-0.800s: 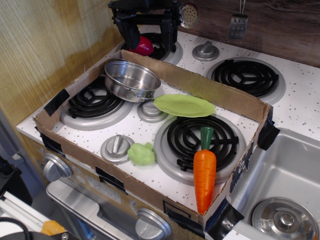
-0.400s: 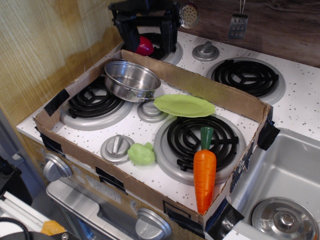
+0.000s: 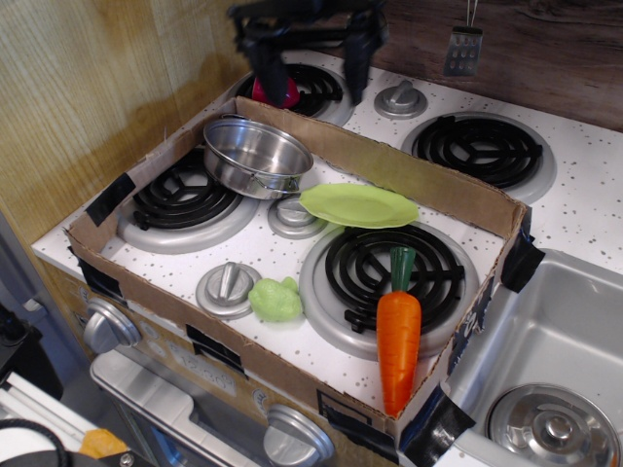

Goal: Put carrot on plate

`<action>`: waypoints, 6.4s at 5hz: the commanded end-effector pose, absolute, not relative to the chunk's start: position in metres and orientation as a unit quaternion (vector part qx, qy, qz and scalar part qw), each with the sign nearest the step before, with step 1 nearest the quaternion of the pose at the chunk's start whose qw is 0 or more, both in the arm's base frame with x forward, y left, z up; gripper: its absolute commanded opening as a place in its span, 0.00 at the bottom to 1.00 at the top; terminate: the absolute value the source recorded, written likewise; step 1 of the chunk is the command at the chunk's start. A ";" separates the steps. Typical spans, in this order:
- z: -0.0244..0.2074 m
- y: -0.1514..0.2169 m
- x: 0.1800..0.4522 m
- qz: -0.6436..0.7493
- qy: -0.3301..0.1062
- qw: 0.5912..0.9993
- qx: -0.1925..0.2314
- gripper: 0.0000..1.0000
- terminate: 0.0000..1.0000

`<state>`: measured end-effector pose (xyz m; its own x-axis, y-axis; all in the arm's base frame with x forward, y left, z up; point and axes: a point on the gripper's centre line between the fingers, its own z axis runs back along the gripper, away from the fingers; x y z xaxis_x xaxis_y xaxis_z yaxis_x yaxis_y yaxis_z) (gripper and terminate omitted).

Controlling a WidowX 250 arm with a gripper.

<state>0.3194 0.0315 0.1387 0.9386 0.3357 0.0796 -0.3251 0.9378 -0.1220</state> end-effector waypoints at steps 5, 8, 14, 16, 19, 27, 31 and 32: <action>0.105 -0.054 0.261 0.288 -0.065 0.955 -0.040 1.00 0.00; 0.065 -0.059 0.267 0.286 -0.092 0.953 -0.040 1.00 0.00; 0.028 -0.061 0.265 0.296 -0.072 0.952 0.023 0.00 0.00; 0.053 -0.061 0.272 0.296 -0.051 0.954 -0.008 0.00 0.00; 0.093 -0.003 0.347 0.301 -0.075 0.949 -0.050 0.00 0.00; 0.069 0.031 0.379 0.544 -0.200 0.808 -0.102 0.00 0.00; 0.073 0.047 0.375 0.500 -0.222 0.832 -0.090 1.00 0.00; 0.105 0.038 0.374 0.478 -0.222 0.849 -0.036 1.00 0.00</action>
